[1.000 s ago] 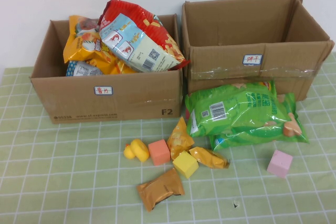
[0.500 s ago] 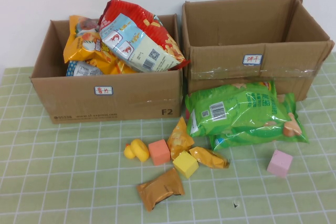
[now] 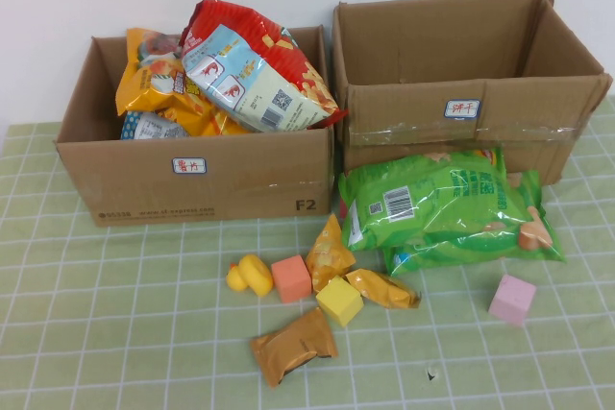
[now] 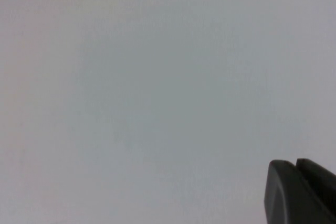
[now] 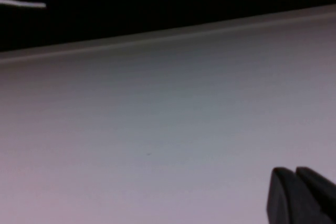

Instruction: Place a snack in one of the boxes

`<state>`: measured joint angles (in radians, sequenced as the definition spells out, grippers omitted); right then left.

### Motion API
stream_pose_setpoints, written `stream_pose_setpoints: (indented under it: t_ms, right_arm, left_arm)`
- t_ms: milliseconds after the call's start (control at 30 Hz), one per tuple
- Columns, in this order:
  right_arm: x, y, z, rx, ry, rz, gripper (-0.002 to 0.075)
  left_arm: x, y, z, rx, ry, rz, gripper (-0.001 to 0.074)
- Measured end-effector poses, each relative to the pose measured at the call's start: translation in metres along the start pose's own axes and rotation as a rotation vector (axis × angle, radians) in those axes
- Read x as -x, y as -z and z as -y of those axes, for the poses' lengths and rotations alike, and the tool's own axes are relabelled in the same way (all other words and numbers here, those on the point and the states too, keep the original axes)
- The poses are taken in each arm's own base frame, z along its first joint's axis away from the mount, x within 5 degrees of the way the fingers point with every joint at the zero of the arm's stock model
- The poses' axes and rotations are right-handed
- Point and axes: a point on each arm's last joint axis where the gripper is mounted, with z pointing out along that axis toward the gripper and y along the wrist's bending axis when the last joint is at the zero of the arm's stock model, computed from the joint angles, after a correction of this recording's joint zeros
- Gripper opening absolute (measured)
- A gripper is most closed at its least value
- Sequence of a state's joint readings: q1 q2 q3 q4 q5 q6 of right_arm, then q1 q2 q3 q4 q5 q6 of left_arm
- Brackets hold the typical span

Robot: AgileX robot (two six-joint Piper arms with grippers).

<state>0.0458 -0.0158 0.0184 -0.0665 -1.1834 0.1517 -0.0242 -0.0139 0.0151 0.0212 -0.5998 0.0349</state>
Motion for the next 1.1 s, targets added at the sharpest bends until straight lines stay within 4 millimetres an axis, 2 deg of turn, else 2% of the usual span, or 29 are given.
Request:
stream_pose_setpoints:
  t_ms: [100, 167, 267, 400, 533, 633, 700, 933, 1100]
  right_arm:
    - [0.007, -0.010, 0.000, 0.000, -0.006, 0.001, -0.0002]
    - [0.009, -0.023, 0.000, -0.015, -0.006, -0.078, -0.0002]
    - [0.010, -0.044, 0.003, -0.059, -0.005, -0.316, -0.0002]
    - [0.008, -0.055, 0.006, -0.123, 0.011, -0.690, -0.0002]
    - [-0.015, -0.046, 0.009, -0.175, -0.002, -1.019, -0.0002]
    - [-0.028, -0.035, 0.009, -0.215, -0.082, -1.150, -0.0002]
    - [-0.037, -0.029, 0.007, -0.244, -0.166, -1.194, -0.0002]
    - [-0.053, -0.011, 0.005, -0.295, -0.281, -1.243, -0.0002]
    - [-0.075, 0.004, 0.010, -0.331, -0.277, -1.216, -0.0002]
  left_arm:
    - [0.009, -0.007, -0.001, -0.004, -0.009, -0.064, -0.0001]
    - [0.021, -0.014, -0.002, -0.006, -0.018, -0.135, -0.0001]
    - [0.037, -0.021, -0.004, -0.008, -0.040, -0.279, -0.0001]
    - [0.027, -0.031, -0.005, -0.024, -0.061, -0.518, -0.0001]
    - [0.008, -0.035, -0.004, -0.039, -0.067, -0.707, -0.0001]
    - [-0.003, -0.035, -0.003, -0.048, -0.067, -0.812, -0.0001]
    - [-0.009, -0.036, -0.002, -0.051, -0.036, -0.874, -0.0001]
    - [-0.017, -0.039, -0.001, -0.051, 0.000, -0.929, -0.0001]
    - [-0.017, -0.039, 0.000, -0.049, 0.019, -0.929, -0.0001]
